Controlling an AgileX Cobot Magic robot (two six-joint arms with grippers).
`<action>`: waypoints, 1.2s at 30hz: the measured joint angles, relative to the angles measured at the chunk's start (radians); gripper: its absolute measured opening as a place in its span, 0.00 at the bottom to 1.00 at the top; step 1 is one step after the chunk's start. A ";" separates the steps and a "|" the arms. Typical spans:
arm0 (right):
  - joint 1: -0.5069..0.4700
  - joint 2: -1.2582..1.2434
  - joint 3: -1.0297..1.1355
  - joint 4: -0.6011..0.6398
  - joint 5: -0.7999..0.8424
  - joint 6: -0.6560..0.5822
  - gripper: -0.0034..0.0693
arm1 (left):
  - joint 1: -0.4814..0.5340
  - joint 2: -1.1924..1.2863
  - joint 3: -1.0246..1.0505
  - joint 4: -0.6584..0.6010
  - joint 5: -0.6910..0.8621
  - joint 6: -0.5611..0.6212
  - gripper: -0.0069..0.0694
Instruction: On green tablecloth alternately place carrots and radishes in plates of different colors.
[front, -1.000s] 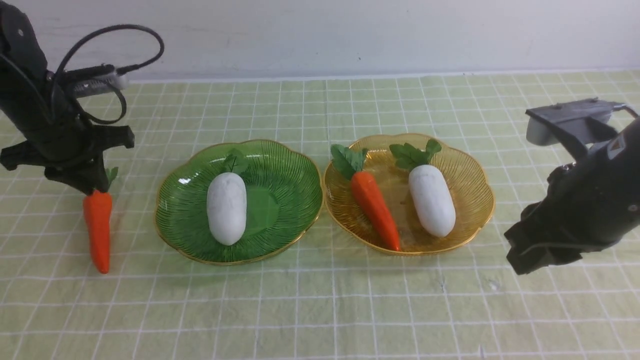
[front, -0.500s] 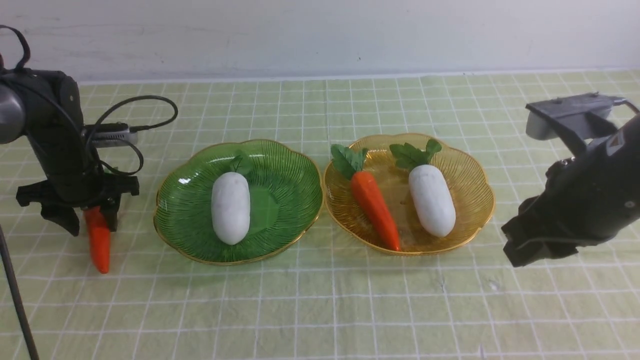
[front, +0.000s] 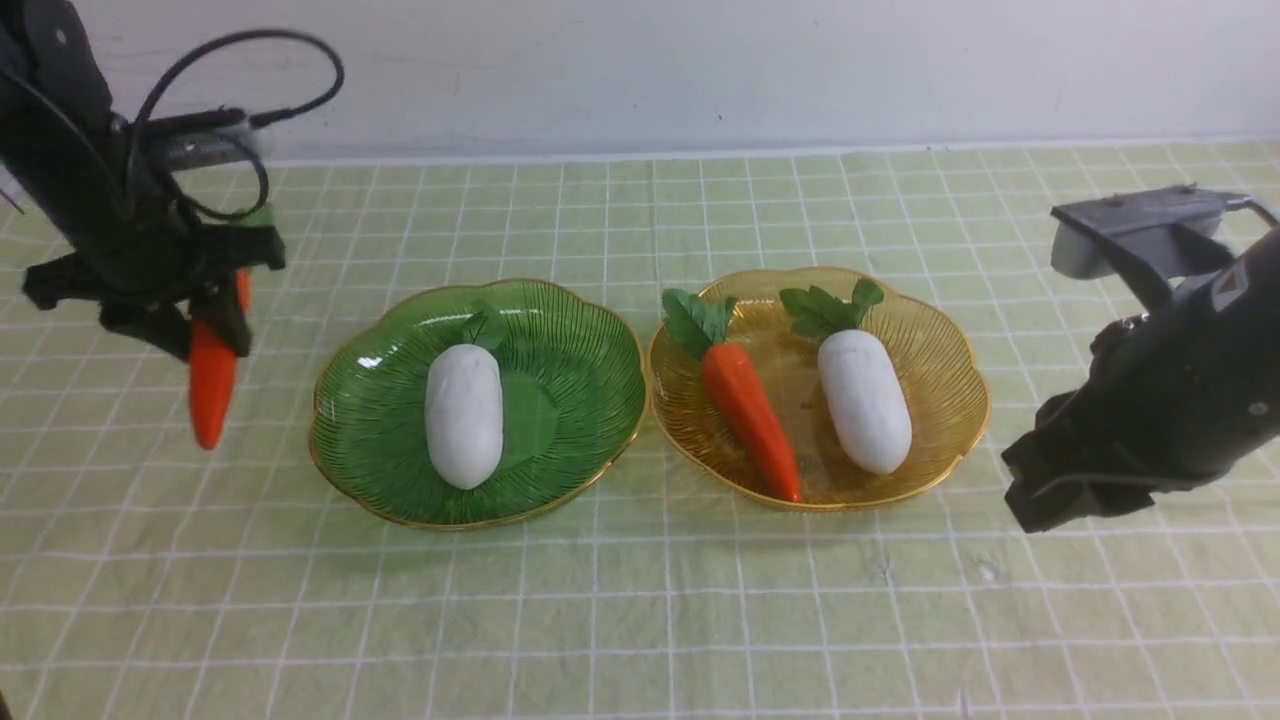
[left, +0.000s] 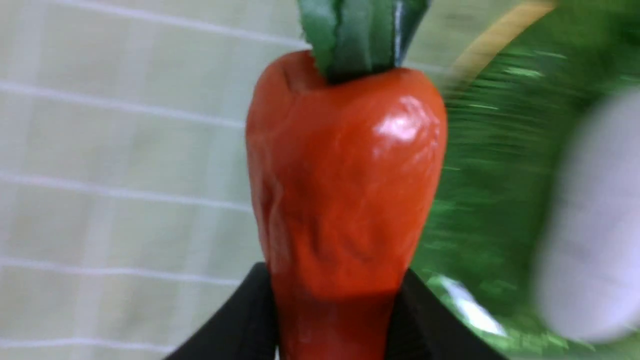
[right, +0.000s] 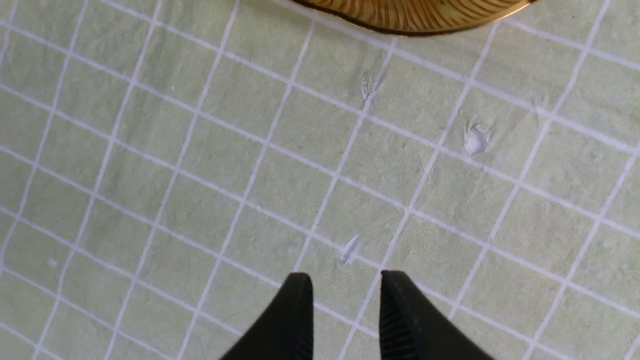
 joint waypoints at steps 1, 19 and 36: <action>0.000 -0.002 0.000 0.015 -0.005 -0.008 0.30 | -0.018 0.001 0.000 -0.055 0.001 0.030 0.40; 0.000 -0.536 0.001 -0.006 0.084 -0.042 0.30 | -0.171 0.117 -0.063 -0.082 -0.038 0.082 0.77; 0.000 -1.009 0.319 0.012 -0.285 -0.025 0.30 | -0.171 0.117 -0.183 -0.053 0.013 0.069 0.72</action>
